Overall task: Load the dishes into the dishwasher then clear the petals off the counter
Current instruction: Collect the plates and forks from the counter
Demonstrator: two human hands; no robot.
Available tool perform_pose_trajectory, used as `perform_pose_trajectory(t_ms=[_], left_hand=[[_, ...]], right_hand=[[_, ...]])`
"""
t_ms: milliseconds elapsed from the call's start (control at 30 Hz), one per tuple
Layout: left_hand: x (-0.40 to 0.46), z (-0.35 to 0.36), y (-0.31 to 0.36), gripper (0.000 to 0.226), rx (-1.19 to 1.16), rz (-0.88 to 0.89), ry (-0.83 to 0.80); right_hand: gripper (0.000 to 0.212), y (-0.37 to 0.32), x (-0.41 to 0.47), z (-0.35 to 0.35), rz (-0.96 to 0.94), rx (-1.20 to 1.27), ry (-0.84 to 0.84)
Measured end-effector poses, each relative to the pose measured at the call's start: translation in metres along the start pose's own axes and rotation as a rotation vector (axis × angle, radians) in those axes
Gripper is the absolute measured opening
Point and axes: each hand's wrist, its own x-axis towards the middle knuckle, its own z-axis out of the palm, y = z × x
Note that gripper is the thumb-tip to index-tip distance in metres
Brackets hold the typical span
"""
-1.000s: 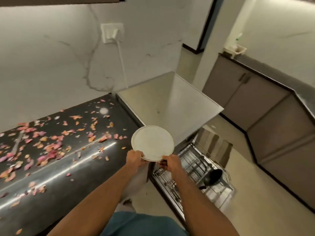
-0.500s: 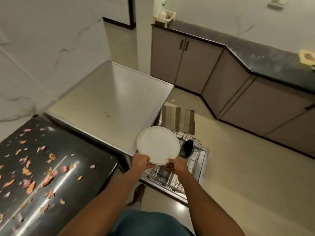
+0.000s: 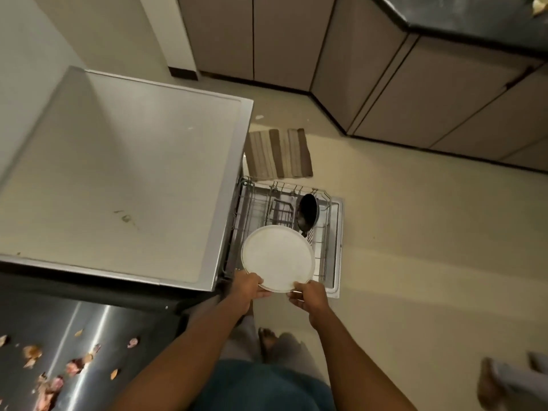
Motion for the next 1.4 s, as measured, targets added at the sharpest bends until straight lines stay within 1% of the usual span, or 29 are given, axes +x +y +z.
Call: perform_pose_trajectory(t_ms=[100,233,333,400,500,600,667,767,867,1000,1133,1267,1400], left_hand=[[0.024,-0.003,-0.008,0.042,0.053,-0.05,0.004],[0.051,-0.009,-0.02,0.048,0.102,-0.12,0.068],[0.067,-0.011,-0.027,0.05,0.108,-0.158,0.102],[0.078,-0.011,-0.031,0.051,0.077,-0.172,0.146],[0.101,-0.015,-0.042,0.054,0.013,-0.198,0.213],[0.132,-0.019,-0.054,0.053,-0.056,-0.204,0.273],[0.155,-0.023,-0.058,0.051,-0.113,-0.21,0.299],[0.188,-0.025,-0.061,0.048,-0.164,-0.23,0.304],[0.225,-0.023,-0.066,0.045,-0.146,-0.232,0.339],[0.268,-0.023,-0.084,0.047,-0.163,-0.259,0.423],[0.291,-0.023,-0.099,0.048,-0.208,-0.254,0.492],[0.308,-0.024,-0.101,0.048,-0.213,-0.244,0.49],[0.32,-0.023,-0.095,0.046,-0.219,-0.264,0.494]], right_hand=[[0.02,0.018,0.012,0.006,0.038,0.032,0.009],[0.021,0.04,0.034,0.014,0.071,0.043,0.02],[0.016,0.051,0.056,0.02,0.115,0.012,-0.01],[0.009,0.056,0.077,0.024,0.143,-0.029,-0.045],[0.012,0.055,0.112,0.035,0.15,-0.098,-0.103],[0.004,0.057,0.156,0.05,0.153,-0.204,-0.144],[0.005,0.062,0.189,0.061,0.167,-0.229,-0.166],[0.011,0.075,0.226,0.076,0.191,-0.221,-0.157],[0.003,0.096,0.254,0.086,0.187,-0.19,-0.107],[0.002,0.12,0.279,0.094,0.266,-0.137,-0.104],[0.005,0.13,0.306,0.105,0.323,-0.14,-0.133],[0.006,0.134,0.327,0.113,0.356,-0.15,-0.167],[0.02,0.134,0.34,0.117,0.366,-0.126,-0.166]])
